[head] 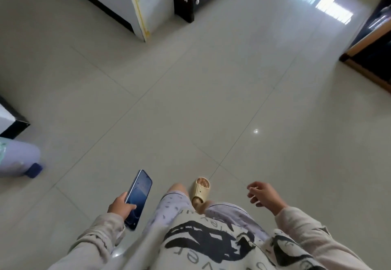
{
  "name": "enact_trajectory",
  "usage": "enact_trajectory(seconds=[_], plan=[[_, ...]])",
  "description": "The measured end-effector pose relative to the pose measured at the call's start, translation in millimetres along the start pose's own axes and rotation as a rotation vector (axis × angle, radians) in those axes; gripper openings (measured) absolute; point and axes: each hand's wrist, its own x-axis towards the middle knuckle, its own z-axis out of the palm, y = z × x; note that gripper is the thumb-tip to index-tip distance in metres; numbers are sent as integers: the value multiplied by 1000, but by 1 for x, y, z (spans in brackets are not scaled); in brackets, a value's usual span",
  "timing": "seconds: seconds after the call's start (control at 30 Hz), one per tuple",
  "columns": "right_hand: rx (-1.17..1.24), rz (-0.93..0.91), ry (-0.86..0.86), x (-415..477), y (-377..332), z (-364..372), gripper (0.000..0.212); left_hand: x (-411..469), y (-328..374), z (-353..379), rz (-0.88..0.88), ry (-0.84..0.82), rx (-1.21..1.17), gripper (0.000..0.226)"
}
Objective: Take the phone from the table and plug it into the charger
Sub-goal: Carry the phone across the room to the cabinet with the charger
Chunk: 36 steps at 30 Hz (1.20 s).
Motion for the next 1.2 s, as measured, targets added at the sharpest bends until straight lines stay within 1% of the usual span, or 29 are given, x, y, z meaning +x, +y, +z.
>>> enact_trajectory(seconds=[0.13,0.23,0.4,0.5,0.57,0.7,0.83,0.9,0.97,1.07,1.2], plan=[[-27,-29,8,34,-57,-40,24,19,52,-9,-19,29,-78,40],[-33,-35,7,56,-93,-60,26,38,96,-19,-21,35,-98,38],[-11,-1,-8,89,-141,-79,26,78,178,-37,-11,26,-113,34],[-2,70,6,106,-163,-93,26,103,242,-54,6,7,-48,30],[24,114,17,113,-177,-106,24,117,287,-67,37,-12,5,34],[135,207,82,128,-204,-140,13,141,380,-93,141,-46,32,36],[158,264,93,142,-224,-168,14,157,463,-114,254,-74,26,39],[158,282,105,154,-236,-181,21,165,499,-122,293,-83,46,41],[152,284,118,168,-252,-195,24,172,532,-128,308,-82,59,41],[135,260,97,193,-289,-218,22,186,574,-132,301,-77,49,40],[97,194,72,244,-348,-265,25,209,623,-133,229,-49,21,37]])
